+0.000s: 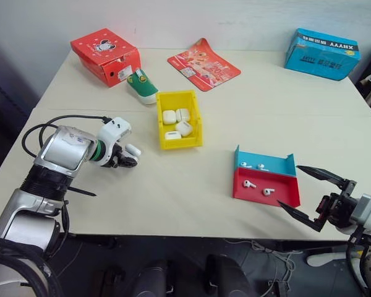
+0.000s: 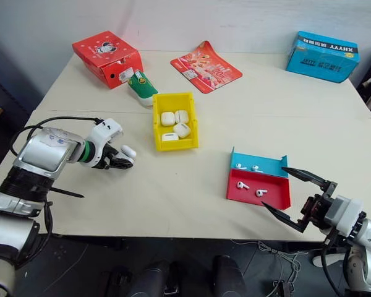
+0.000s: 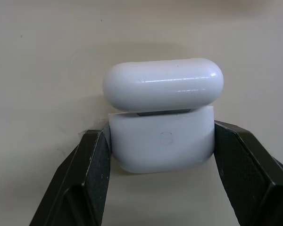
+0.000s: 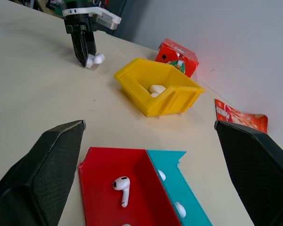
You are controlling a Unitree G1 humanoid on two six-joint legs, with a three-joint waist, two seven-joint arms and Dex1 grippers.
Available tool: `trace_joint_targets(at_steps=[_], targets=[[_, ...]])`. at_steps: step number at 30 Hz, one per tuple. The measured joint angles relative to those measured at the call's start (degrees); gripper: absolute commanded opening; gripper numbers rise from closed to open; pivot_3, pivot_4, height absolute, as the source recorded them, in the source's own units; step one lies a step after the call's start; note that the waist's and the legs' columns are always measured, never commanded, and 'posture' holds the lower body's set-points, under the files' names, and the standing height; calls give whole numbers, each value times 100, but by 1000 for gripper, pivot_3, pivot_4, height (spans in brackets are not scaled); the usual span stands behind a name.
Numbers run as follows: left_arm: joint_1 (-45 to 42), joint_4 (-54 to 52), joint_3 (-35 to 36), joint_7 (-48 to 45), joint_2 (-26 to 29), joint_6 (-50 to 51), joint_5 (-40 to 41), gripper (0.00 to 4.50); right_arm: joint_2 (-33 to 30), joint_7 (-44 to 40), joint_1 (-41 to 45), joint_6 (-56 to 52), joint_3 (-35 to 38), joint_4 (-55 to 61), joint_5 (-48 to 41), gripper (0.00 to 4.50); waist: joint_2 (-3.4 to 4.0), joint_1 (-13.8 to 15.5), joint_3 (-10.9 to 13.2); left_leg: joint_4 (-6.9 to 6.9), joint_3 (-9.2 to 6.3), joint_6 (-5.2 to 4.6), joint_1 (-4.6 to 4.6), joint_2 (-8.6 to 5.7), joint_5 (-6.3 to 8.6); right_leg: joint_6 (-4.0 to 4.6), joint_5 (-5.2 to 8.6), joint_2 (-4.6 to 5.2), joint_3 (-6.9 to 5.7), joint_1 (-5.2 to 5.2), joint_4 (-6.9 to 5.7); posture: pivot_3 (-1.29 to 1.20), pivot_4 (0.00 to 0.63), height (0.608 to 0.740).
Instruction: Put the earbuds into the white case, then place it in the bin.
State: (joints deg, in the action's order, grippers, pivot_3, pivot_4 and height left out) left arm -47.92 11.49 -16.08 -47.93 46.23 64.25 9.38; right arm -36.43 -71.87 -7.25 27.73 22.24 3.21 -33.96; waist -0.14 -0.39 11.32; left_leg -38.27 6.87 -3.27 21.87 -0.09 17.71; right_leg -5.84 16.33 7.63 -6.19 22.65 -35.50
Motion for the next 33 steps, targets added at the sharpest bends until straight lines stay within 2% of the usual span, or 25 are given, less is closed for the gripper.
trace_joint_targets(at_steps=[2, 4, 8, 11, 15, 17, 20, 24, 27, 31, 33], targets=[[313, 50, 508, -286, -1, -361, 321, 2800, 1, 1, -6, 9, 0, -9, 10, 4500, -1, 10, 1, 1, -1, 4, 0, 3, -3, 2, 1, 0, -4, 1, 0, 0, 150, 740], [681, 28, 1117, -703, -46, -1223, 708, 2800, -10, 5, -34, -7, 11, -45, 36, 4500, -5, 20, 3, -1, -4, 6, 2, 5, -2, 7, 4, 4, -4, 5, 13, 0, 150, 740], [1916, -756, 2629, -2336, -188, -3602, 1795, 2800, -425, 226, -422, -582, 160, 225, 66, 4500, 1, 15, 3, 7, -6, 41, 5, 3, 19, 10, 5, 18, -6, 9, 36, 0, 150, 740], [2355, -1220, 2926, -2627, -499, -4163, 2157, 2800, -696, 605, -638, -1085, 446, 677, 124, 4500, 7, 58, 0, 3, -19, 39, 5, -3, 18, 8, 3, 23, -19, -8, 42, 0, 150, 740], [3060, -2393, 2848, -2214, -1365, -4234, 2752, 2800, -934, 1013, -1448, -1571, 1213, 971, 573, 4500, 4, 203, -2, 5, -24, 22, 9, -12, 26, 0, -1, 31, -25, -14, 49, 0, 150, 740], [3466, -2952, 2477, -1997, -1957, -4336, 2894, 2800, -931, 1030, -2104, -1627, 1726, 975, 836, 4500, 5, 264, -4, 4, -23, 12, 10, -17, 33, -5, -3, 31, -24, -19, 57, 0, 150, 740], [3694, -3105, 1945, -1862, -2530, -4734, 2822, 2800, -882, 1027, -2768, -1699, 2091, 698, 1208, 4500, -9, 283, -11, 1, -7, 6, 12, -17, 33, -18, -10, 17, -15, -23, 77, 0, 150, 740], [3590, -2936, 1506, -1851, -2954, -5283, 2610, 2800, -848, 1115, -2808, -1719, 2219, 384, 1354, 4500, 1, 184, -17, 2, 3, -1, 7, -13, 26, -27, -17, 14, -6, -27, 86, 0, 150, 740], [3399, -2542, 1258, -2022, -3098, -5778, 2393, 2800, -944, 1477, -2695, -2398, 2226, 587, 1464, 4500, 32, 138, -35, 2, 7, 1, 4, -7, 25, -24, -18, 9, -1, -22, 83, 0, 150, 740], [3229, -2159, 1207, -2042, -3214, -6007, 2358, 2800, -1463, 1542, -2512, -3436, 2047, 1525, 1260, 4500, 58, 140, -51, 4, 6, -4, 5, -1, 21, -22, -16, 4, -3, -18, 79, 0, 150, 740], [3182, -2016, 1153, -2056, -3219, -6081, 2355, 2800, -1982, 1379, -2312, -4020, 1846, 2163, 1047, 4500, 60, 153, -52, 3, 4, -28, 6, -1, 9, -21, -16, 4, -4, -18, 78, 0, 150, 740]])
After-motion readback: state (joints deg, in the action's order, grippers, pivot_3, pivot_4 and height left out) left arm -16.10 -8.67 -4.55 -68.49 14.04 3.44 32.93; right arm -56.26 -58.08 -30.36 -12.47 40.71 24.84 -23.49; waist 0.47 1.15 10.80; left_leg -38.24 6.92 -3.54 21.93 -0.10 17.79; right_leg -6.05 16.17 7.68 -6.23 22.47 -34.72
